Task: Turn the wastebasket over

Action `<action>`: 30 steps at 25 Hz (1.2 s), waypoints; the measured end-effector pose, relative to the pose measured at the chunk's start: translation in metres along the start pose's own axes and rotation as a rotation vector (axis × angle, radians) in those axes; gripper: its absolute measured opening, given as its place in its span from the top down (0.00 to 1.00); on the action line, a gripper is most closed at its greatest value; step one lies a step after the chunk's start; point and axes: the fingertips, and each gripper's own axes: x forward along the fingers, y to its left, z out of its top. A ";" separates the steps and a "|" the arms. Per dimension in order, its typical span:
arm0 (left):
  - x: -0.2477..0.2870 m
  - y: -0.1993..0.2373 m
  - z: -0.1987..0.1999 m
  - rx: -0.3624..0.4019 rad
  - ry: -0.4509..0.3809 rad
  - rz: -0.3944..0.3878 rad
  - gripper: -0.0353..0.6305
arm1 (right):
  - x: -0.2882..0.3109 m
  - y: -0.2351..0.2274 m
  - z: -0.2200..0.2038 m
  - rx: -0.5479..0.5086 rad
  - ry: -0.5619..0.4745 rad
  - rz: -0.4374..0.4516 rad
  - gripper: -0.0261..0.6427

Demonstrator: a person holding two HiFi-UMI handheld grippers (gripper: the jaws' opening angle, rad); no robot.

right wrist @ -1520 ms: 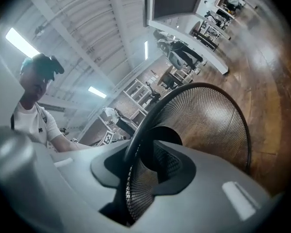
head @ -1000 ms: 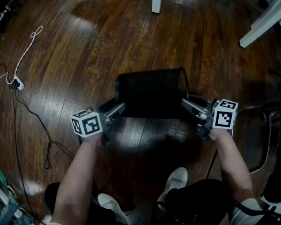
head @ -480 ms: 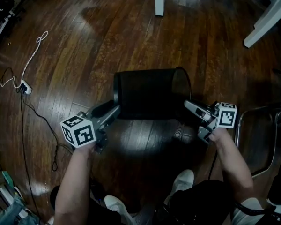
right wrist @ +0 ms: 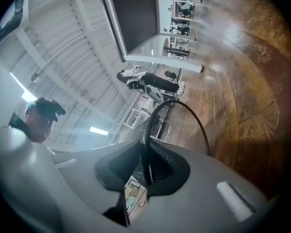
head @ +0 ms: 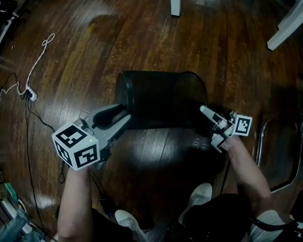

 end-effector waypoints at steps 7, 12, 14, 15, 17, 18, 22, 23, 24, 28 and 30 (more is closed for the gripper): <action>0.030 -0.042 0.028 0.143 0.004 -0.078 0.73 | -0.031 -0.019 0.007 -0.065 -0.008 -0.126 0.83; 0.054 -0.068 0.044 0.192 -0.021 -0.155 0.73 | -0.055 -0.035 0.011 -0.118 -0.020 -0.239 0.81; 0.064 -0.076 0.049 0.205 -0.032 -0.173 0.73 | -0.061 -0.041 0.011 -0.109 -0.023 -0.259 0.80; 0.070 -0.080 0.051 0.212 -0.036 -0.180 0.73 | -0.064 -0.045 0.010 -0.101 -0.028 -0.267 0.80; 0.080 -0.089 0.054 0.227 -0.040 -0.198 0.73 | -0.072 -0.052 0.008 -0.079 -0.040 -0.286 0.79; 0.085 -0.093 0.055 0.234 -0.040 -0.209 0.73 | -0.075 -0.055 0.006 -0.070 -0.046 -0.294 0.79; 0.102 -0.109 0.057 0.261 -0.028 -0.240 0.74 | -0.084 -0.067 -0.003 -0.040 -0.053 -0.324 0.78; 0.106 -0.112 0.057 0.275 -0.024 -0.235 0.75 | -0.086 -0.070 -0.005 -0.034 -0.052 -0.335 0.77; 0.109 -0.114 0.058 0.291 -0.022 -0.223 0.85 | -0.089 -0.073 -0.007 -0.032 -0.052 -0.345 0.77; 0.118 -0.121 0.055 0.318 0.015 -0.202 0.94 | -0.093 -0.082 -0.008 -0.032 -0.048 -0.371 0.77; 0.124 -0.126 0.050 0.353 0.042 -0.205 0.95 | -0.094 -0.088 -0.012 -0.034 -0.029 -0.394 0.77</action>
